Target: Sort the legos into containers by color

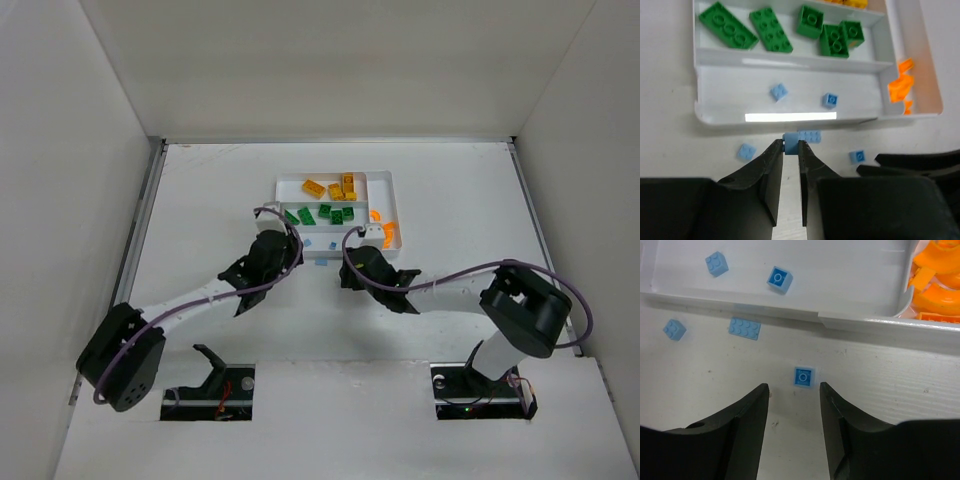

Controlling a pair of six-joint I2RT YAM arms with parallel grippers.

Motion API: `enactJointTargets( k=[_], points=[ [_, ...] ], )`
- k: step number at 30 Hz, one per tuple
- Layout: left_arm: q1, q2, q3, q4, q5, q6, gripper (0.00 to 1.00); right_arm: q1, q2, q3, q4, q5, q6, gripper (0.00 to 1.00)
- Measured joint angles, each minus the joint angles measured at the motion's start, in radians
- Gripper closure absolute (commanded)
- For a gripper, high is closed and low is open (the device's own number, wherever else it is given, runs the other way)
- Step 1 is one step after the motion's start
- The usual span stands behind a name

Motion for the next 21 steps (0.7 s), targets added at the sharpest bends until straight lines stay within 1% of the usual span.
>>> enactJointTargets(
  k=[5,10,11,13,15,17,18,21],
  points=[
    [0.073,0.152,0.117,0.048,0.053,0.004,0.86,0.0,0.04,0.0,0.003,0.007,0.0,0.52],
    [0.124,0.294,0.166,0.068,0.077,0.001,0.84,0.0,0.063,0.005,0.008,0.012,0.0,0.56],
    [0.13,0.314,0.171,0.068,0.078,0.0,0.82,0.0,0.064,0.006,0.007,0.012,0.0,0.57],
    [0.136,0.341,0.181,0.068,0.078,-0.002,0.75,0.0,0.069,0.01,0.007,0.013,0.0,0.58],
    [0.136,0.354,0.185,0.068,0.079,-0.004,0.68,0.0,0.07,0.011,0.007,0.013,0.0,0.63],
    [0.137,0.354,0.185,0.069,0.077,-0.006,0.63,0.0,0.076,0.017,0.007,0.013,0.0,0.67],
    [0.136,0.352,0.185,0.07,0.076,-0.007,0.61,0.0,0.082,0.022,0.007,0.013,0.001,0.68],
    [0.134,0.323,0.177,0.068,0.071,-0.007,0.62,0.0,0.089,0.029,0.007,0.013,0.003,0.72]
  ],
)
